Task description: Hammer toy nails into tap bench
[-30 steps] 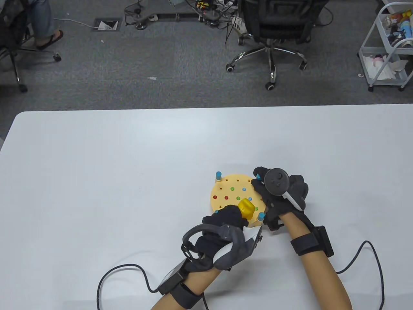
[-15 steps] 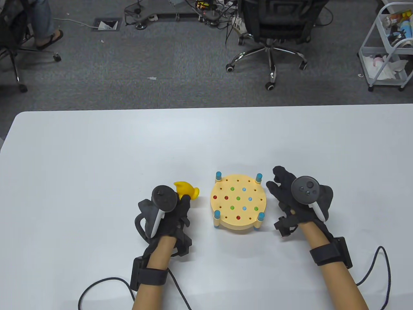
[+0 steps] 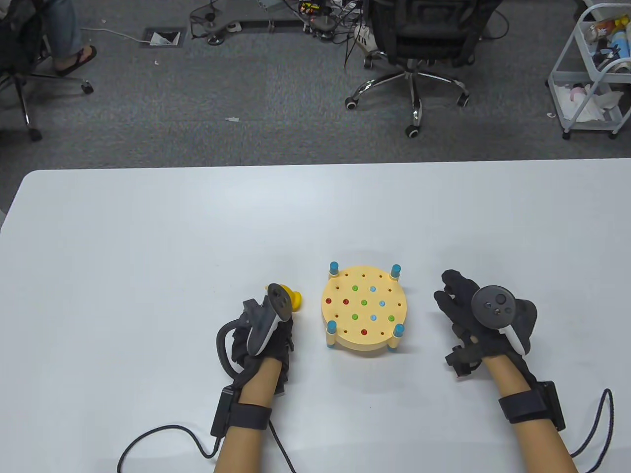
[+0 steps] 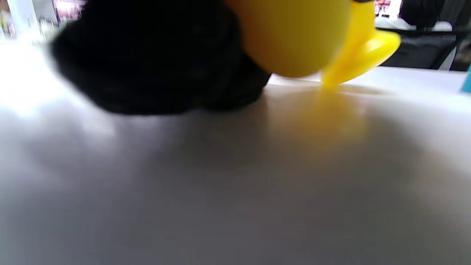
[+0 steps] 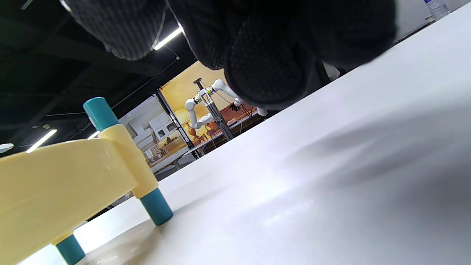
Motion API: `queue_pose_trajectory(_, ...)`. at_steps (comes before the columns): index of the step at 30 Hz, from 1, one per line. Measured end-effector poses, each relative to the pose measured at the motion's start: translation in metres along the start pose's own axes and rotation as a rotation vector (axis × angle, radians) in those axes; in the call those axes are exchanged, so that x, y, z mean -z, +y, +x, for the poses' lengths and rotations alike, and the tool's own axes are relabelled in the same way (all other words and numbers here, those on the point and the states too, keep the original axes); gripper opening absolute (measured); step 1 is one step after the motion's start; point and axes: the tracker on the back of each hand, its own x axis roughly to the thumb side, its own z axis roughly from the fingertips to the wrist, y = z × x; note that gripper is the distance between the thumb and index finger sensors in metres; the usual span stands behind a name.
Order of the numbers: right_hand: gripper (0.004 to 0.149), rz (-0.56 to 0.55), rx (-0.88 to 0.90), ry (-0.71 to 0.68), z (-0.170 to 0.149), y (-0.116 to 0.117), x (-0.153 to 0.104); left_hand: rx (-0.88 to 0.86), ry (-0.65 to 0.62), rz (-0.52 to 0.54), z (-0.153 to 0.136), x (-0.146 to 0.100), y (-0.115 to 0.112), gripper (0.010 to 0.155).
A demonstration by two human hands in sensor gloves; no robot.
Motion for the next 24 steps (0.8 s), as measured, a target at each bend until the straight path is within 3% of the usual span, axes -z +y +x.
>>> queue_pose_trajectory(8, 0.068, -0.008, -0.010, -0.103, 0.012, -0.012, -0.021, 0.160, -0.004, -0.017, 0.007, 0.000, -0.001, 0.069)
queue_pose_trajectory(11, 0.069, -0.027, -0.057, -0.117, 0.011, -0.017, -0.022, 0.170, -0.003, 0.026, 0.003, -0.006, 0.006, 0.072)
queue_pose_trajectory(14, 0.071, -0.079, -0.106, -0.124, 0.007, -0.027, -0.020, 0.136, -0.026, 0.127, -0.004, -0.013, 0.024, 0.073)
queue_pose_trajectory(17, 0.079, -0.134, -0.228, -0.121, -0.001, -0.037, -0.021, -0.025, -0.103, 0.262, -0.016, -0.025, 0.047, 0.078)
queue_pose_trajectory(20, 0.092, -0.121, -0.358, -0.088, -0.010, -0.038, -0.020, -0.129, -0.220, 0.268, -0.027, -0.032, 0.056, 0.085)
queue_pose_trajectory(24, 0.098, -0.056, -0.525, -0.063, -0.014, -0.029, -0.019, -0.072, -0.211, 0.281, -0.034, -0.030, 0.055, 0.085)
